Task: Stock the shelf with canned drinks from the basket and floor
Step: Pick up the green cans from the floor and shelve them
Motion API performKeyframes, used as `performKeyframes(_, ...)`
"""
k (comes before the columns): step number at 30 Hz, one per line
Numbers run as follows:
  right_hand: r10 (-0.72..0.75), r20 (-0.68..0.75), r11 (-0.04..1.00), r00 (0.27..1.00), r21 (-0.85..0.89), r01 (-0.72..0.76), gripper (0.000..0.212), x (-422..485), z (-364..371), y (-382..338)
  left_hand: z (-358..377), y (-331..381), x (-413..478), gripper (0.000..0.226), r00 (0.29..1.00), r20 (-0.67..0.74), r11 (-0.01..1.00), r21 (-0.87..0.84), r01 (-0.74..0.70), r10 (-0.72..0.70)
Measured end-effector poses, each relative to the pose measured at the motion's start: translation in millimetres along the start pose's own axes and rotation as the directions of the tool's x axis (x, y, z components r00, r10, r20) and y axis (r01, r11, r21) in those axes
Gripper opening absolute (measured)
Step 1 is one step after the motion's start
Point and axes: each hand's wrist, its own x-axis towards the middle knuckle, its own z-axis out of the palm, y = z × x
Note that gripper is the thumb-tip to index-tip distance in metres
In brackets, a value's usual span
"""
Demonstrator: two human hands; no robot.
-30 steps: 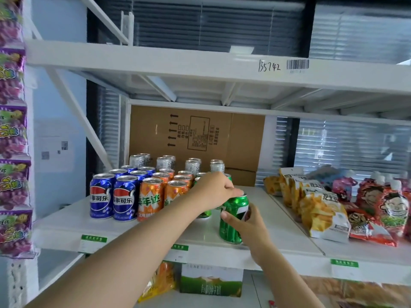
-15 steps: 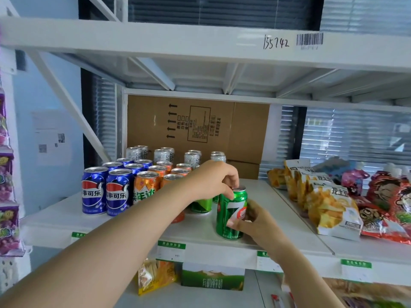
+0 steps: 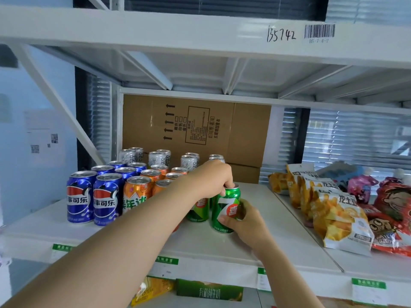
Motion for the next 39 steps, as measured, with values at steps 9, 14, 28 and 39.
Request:
performKeyframes(9, 0.06, -0.09, 0.997, 0.994, -0.048, -0.065, 0.049, 17, 15, 13, 9, -14, 9, 0.038, 0.999, -0.019, 0.999, -0.013, 0.046, -0.046)
performKeyframes(14, 0.033, -0.129, 0.988, 0.991, -0.144, -0.051, 0.036, 14, 14, 11, 16, -20, 10, 0.034, 0.996, -0.036, 0.99, -0.112, 0.08, -0.084)
performKeyframes(28, 0.096, -0.188, 0.968, 0.977, -0.211, -0.136, 0.038, 10, 15, 3, 28, -28, 1, 0.05, 0.991, 0.043, 0.988, -0.085, 0.131, -0.128)
performKeyframes(39, -0.09, -0.475, 0.98, 0.875, 0.113, 0.162, 0.017, -25, 44, -80, -7, -17, -94, 0.045, 0.869, -0.344, 0.721, -0.692, 0.022, -0.356)
